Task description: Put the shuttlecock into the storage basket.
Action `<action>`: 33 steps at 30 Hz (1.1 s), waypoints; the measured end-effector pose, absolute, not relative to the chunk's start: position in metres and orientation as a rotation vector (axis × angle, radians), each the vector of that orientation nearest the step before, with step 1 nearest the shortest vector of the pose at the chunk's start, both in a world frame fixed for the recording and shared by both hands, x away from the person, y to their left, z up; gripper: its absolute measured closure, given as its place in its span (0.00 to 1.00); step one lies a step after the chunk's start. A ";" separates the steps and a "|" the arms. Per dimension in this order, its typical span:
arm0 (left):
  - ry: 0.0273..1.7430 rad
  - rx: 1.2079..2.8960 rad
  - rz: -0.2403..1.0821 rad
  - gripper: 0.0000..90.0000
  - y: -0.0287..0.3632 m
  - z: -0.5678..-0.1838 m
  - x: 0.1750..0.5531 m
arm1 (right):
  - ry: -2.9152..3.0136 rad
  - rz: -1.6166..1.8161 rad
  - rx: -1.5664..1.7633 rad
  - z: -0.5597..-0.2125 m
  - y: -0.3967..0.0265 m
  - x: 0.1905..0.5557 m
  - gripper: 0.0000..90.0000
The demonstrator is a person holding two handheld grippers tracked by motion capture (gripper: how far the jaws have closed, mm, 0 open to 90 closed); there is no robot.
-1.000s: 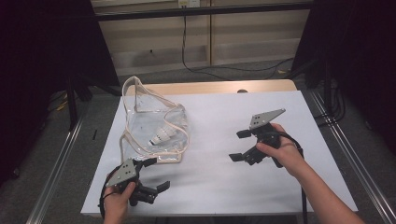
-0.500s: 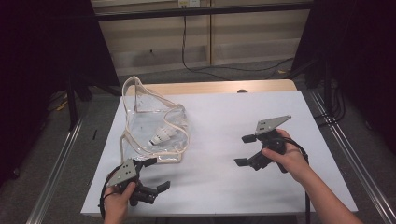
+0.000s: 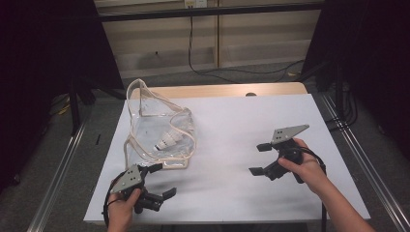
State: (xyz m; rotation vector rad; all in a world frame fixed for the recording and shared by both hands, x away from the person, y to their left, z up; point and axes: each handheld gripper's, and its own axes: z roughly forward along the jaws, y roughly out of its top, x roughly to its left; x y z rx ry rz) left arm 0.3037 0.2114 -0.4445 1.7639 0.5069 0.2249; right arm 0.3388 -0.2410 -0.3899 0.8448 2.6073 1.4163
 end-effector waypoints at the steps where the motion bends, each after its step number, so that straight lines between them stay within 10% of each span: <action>1: 0.507 1.764 0.226 0.01 0.211 -0.444 0.304 | 2.603 1.416 0.851 -0.391 -0.242 0.338 0.06; 33: 0.508 1.767 0.228 0.01 0.212 -0.444 0.304 | 2.554 1.433 0.915 -0.408 -0.270 0.325 0.06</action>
